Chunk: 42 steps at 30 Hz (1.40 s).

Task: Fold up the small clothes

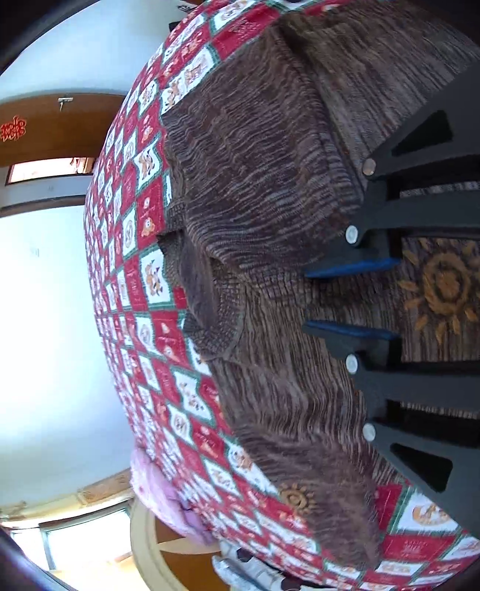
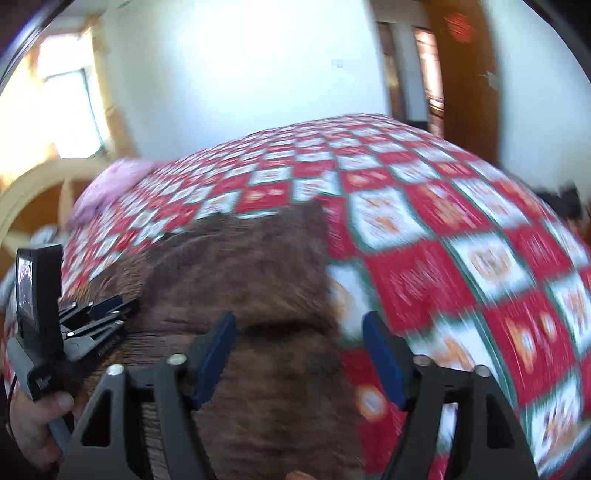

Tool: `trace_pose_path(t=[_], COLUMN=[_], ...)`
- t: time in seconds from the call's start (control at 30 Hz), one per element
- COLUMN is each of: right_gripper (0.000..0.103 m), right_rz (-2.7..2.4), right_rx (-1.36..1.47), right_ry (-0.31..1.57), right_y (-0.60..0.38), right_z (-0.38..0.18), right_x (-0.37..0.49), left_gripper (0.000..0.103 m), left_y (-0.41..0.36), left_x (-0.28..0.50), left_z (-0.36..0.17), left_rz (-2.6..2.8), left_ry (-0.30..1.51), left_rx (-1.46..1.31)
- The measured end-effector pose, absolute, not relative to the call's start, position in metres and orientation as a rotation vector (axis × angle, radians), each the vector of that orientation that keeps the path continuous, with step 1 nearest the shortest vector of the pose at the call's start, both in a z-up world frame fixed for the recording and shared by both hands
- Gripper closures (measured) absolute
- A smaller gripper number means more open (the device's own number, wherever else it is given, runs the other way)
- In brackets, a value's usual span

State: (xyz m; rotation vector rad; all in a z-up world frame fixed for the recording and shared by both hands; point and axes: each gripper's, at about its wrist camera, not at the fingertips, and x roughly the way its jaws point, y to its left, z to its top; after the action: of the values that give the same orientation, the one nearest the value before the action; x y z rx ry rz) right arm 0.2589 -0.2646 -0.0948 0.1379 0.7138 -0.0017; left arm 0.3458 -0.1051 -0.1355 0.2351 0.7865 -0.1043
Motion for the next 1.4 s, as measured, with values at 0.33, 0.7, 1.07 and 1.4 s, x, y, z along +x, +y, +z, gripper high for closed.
trace_pose_path(t=[0.33,0.7,1.07,1.4], right_gripper=[0.025,0.024,0.024,0.024], right_rz=[0.095,0.066,0.061,0.004], right_rx=[0.071,0.000,-0.007,0.037], right_ry=[0.869,0.864,0.852,0.921], right_y=[-0.245,-0.240,-0.237,-0.261], right_z=[-0.141,-0.146,-0.146,-0.145], right_x=[0.299,0.296,0.296,0.300], left_gripper=[0.044,0.083,0.015,0.011], left_y=[-0.069,-0.092,-0.085,-0.074], left_x=[0.375,0.378,0.377,0.381], left_z=[-0.109,-0.098,-0.125,-0.144], left_rz=[-0.211,-0.300,0.044,0.147], left_ry=[0.814,0.701,0.767,0.824], left_rx=[-0.054,-0.081,0.123,0.248])
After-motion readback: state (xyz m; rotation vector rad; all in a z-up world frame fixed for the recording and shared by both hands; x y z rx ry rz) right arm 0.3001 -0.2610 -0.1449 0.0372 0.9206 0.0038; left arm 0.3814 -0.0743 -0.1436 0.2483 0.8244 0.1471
